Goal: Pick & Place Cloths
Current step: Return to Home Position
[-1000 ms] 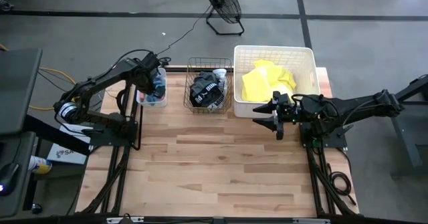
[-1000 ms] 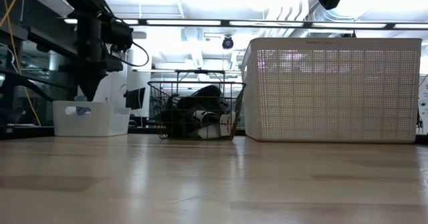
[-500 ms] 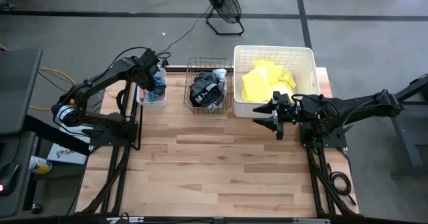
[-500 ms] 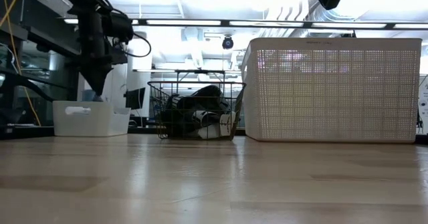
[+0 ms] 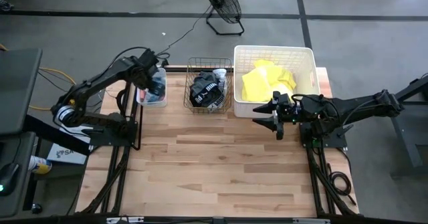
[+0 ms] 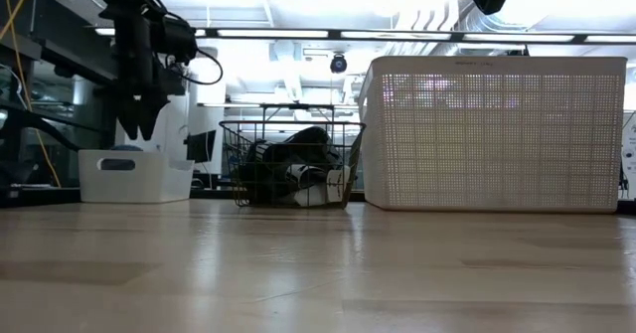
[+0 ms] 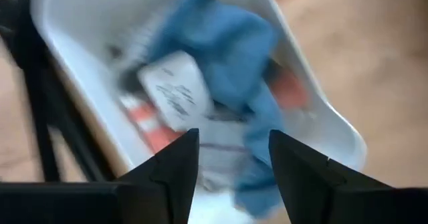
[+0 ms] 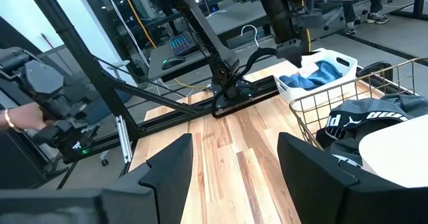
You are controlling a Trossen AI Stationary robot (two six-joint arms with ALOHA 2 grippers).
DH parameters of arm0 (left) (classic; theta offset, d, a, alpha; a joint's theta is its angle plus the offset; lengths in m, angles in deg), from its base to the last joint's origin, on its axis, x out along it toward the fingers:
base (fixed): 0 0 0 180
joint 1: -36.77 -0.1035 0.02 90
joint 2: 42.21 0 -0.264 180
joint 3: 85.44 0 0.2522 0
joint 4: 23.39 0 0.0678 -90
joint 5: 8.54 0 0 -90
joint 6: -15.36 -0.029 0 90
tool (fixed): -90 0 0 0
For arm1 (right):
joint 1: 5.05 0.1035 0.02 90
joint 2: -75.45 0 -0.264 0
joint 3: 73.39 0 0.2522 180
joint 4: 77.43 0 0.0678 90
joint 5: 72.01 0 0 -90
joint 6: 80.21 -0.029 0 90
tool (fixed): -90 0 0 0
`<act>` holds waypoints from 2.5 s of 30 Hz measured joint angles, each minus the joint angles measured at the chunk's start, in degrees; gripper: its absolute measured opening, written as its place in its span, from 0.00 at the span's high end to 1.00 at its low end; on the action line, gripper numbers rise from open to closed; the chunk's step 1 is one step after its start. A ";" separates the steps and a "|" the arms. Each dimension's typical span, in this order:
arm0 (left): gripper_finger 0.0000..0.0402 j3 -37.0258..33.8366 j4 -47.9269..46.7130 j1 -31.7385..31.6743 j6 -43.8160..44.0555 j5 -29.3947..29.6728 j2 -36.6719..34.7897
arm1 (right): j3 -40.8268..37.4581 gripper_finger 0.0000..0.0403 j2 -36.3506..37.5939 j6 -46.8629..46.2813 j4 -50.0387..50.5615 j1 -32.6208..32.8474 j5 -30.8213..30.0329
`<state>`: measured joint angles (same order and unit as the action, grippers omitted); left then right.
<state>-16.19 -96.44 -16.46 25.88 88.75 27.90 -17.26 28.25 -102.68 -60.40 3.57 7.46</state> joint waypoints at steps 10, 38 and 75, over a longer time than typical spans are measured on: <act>0.96 -0.01 -4.00 0.00 -0.23 -10.09 -0.95 | 0.00 0.48 0.00 -0.01 0.01 0.00 -0.02; 1.00 -0.04 -4.77 0.02 -3.38 -16.67 2.76 | 0.00 0.48 -0.01 0.01 0.43 -0.01 -0.01; 1.00 -0.09 0.24 0.02 -2.72 -2.84 -0.41 | 0.00 0.48 1.15 0.21 1.73 0.01 6.59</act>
<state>-16.28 -96.20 -16.44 23.16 85.91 27.49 -17.26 29.40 -102.46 -58.67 3.57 14.05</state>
